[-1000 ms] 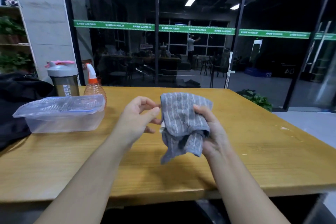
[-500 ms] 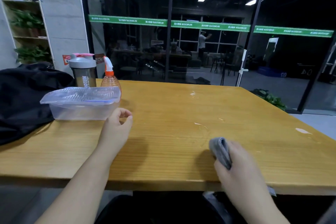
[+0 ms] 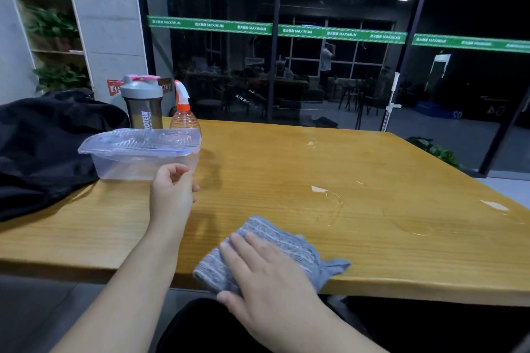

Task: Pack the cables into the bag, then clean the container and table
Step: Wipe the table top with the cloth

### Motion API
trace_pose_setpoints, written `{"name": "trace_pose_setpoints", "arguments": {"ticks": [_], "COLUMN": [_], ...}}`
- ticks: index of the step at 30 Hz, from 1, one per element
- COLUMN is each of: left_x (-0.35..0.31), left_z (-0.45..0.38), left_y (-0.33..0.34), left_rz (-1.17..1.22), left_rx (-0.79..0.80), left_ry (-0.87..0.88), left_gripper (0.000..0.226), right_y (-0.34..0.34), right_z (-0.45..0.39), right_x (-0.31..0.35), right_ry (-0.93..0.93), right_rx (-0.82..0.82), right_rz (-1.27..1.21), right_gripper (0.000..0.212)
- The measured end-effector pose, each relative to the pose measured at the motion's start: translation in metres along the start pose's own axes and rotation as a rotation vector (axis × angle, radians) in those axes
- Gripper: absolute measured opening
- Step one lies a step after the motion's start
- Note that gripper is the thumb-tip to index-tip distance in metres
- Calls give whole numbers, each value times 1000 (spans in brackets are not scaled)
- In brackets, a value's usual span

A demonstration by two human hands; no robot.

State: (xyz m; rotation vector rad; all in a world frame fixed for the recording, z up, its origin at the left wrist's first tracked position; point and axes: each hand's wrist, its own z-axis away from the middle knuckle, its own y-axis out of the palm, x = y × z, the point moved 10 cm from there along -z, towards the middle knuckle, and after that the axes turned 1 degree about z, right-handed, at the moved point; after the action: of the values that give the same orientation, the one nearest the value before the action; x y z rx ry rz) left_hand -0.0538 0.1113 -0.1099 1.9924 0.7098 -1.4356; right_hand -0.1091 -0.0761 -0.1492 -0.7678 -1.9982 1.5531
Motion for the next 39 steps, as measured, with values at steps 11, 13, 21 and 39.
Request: {"name": "trace_pose_setpoints", "arguments": {"ticks": [11, 13, 21, 39], "left_x": [-4, -5, -8, 19], "left_z": [2, 1, -2, -14], "left_y": [-1, -3, -2, 0], "left_rz": [-17, -19, -26, -153], "left_rx": [-4, -25, -24, -42], "left_ry": [37, 56, 140, 108], "left_gripper": [14, 17, 21, 29], "right_y": [18, 22, 37, 58], "right_z": [-76, -90, -148, -260], "right_x": [11, 5, -19, -73], "right_ry": [-14, 11, 171, 198], "right_rx": [254, 267, 306, 298], "right_rz": [-108, -103, -51, -75], "right_gripper": [63, 62, 62, 58]}}
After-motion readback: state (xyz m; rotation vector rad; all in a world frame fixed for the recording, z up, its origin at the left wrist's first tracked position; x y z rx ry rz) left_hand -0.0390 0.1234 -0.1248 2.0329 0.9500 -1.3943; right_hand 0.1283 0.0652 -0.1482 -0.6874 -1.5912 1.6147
